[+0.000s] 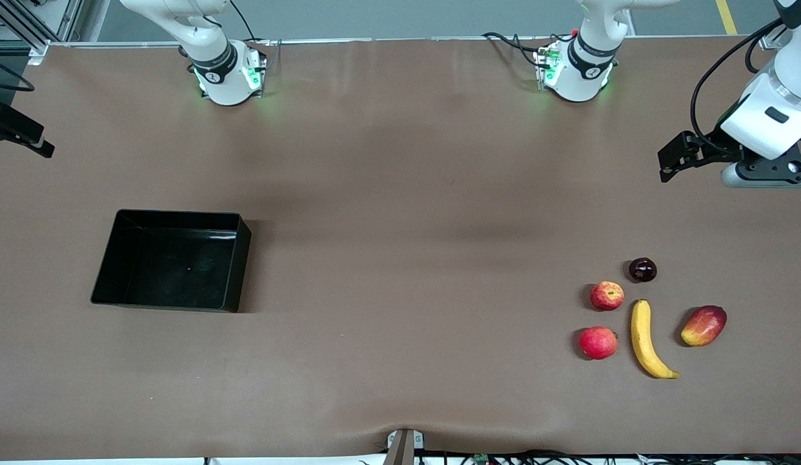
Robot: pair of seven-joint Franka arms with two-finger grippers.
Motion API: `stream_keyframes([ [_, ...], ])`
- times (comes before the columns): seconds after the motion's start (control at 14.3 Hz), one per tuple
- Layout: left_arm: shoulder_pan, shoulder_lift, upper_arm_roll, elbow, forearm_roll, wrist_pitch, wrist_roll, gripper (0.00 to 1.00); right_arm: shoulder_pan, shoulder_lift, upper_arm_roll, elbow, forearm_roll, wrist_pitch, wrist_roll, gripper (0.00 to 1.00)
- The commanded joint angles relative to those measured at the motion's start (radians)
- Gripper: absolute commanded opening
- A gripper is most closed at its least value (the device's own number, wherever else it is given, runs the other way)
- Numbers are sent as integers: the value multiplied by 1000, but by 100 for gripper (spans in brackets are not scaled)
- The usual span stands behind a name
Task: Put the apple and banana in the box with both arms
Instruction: 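Move the left gripper down toward the red apple beside the banana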
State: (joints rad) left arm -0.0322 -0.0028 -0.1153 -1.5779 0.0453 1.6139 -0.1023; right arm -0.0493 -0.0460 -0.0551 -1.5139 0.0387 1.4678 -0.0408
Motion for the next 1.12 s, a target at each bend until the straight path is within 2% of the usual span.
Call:
stream_keyframes([
  [0.0, 0, -3, 5, 4, -19, -9, -2, 100, -6, 5, 4, 11, 0, -1, -8, 100],
  [0.28, 1, 18, 8, 30, -19, -9, 4, 100, -11, 5, 4, 12, -2, -3, -8, 100],
  [0.49, 1, 72, 9, 59, -19, -9, 6, 100, -9, 5, 4, 11, -5, -3, -8, 100],
  [0.7, -2, 130, 13, 50, -4, 18, 4, 100, -15, 5, 4, 11, -3, -3, -8, 100],
  [0.84, 5, 168, 16, 24, 1, 84, 4, 100, -17, 8, 4, 11, -3, -3, -7, 100],
  [1.05, 31, 204, 16, -85, 1, 280, 3, 100, -18, 17, 4, 11, -8, -4, -8, 100],
])
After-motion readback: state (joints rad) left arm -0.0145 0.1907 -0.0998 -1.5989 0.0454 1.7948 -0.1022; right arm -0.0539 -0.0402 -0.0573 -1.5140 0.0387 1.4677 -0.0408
